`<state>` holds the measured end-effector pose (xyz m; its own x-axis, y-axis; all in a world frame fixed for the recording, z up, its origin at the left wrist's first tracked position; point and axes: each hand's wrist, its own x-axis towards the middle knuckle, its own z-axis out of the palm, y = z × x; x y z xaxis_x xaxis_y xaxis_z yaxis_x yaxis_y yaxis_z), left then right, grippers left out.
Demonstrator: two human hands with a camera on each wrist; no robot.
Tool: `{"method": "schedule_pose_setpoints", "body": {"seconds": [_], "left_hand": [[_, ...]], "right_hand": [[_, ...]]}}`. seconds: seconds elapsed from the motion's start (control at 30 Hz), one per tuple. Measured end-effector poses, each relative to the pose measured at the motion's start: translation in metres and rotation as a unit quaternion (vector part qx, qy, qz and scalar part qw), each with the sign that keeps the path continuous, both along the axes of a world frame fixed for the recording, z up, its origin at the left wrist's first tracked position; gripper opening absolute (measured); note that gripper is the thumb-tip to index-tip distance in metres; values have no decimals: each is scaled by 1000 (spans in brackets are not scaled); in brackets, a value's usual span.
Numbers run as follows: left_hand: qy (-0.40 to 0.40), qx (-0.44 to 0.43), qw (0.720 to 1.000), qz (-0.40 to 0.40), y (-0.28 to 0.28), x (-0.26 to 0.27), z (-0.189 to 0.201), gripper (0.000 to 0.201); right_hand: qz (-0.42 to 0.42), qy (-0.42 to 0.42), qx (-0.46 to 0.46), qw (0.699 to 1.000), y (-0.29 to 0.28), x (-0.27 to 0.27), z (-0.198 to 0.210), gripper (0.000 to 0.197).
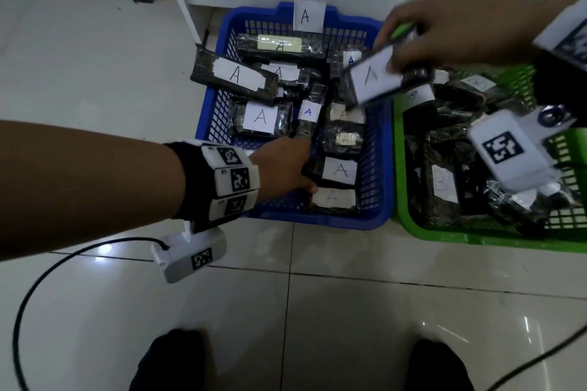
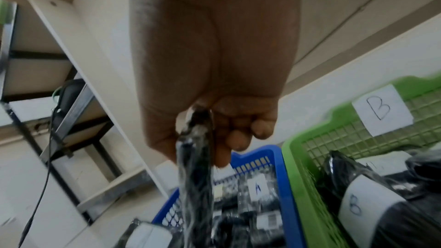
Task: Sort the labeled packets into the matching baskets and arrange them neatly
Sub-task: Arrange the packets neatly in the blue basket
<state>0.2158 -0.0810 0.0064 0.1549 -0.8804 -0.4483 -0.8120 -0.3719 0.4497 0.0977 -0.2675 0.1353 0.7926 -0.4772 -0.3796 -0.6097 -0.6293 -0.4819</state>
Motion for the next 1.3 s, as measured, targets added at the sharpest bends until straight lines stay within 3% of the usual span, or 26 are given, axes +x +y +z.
{"method": "schedule_pose_setpoints", "body": {"seconds": [0.07, 0.13, 0.2, 0.3, 0.4, 0.5, 0.57, 0.67, 0.77, 0.87, 0.93, 1.0, 1.1, 1.3], "left_hand": [[24, -31, 999, 25, 0, 5, 1, 49], [54, -21, 998, 10, 0, 5, 1, 47], [84, 11, 996, -14, 3, 2, -2, 47], [128, 23, 991, 15, 5, 5, -4, 44], [106, -28, 993, 47, 2, 12, -1, 34], [117, -78, 988, 63, -7, 7, 1, 45], [148, -52, 986, 52, -13, 3, 1, 51], [168, -13, 984, 52, -23, 7, 4, 43], [99, -37, 994, 26, -27, 31, 17, 28], [-82, -58, 992, -79, -16, 67, 29, 21], [-220, -2, 959, -180, -3, 86, 30, 28], [-308, 46, 919, -241, 9, 94, 29, 42], [-333, 67, 898, -280, 21, 90, 20, 62], [-341, 56, 899, -271, 22, 77, 7, 39]], "right_hand": [[-60, -104, -55, 991, -7, 2, 2, 27], [-92, -149, -79, 981, -7, 4, 0, 32], [-90, -133, -75, 984, -5, 5, -5, 32], [-52, -89, -79, 992, 1, 7, -14, 31], [-33, -52, -56, 997, 5, 8, -23, 28], [-21, -6, -43, 999, 6, 6, -33, 32], [-23, 28, -44, 998, 5, 7, -38, 34], [-38, 56, -18, 998, 7, 8, -41, 31], [-69, 18, -5, 997, 8, 10, -43, 29], [-103, -40, 8, 994, 13, 17, -42, 34], [-120, -67, 26, 990, 19, 24, -43, 36], [-116, -56, 40, 991, 24, 29, -44, 36], [-64, 16, 61, 996, 36, 35, -45, 29], [66, 166, 128, 976, 61, 41, -45, 23]]}}
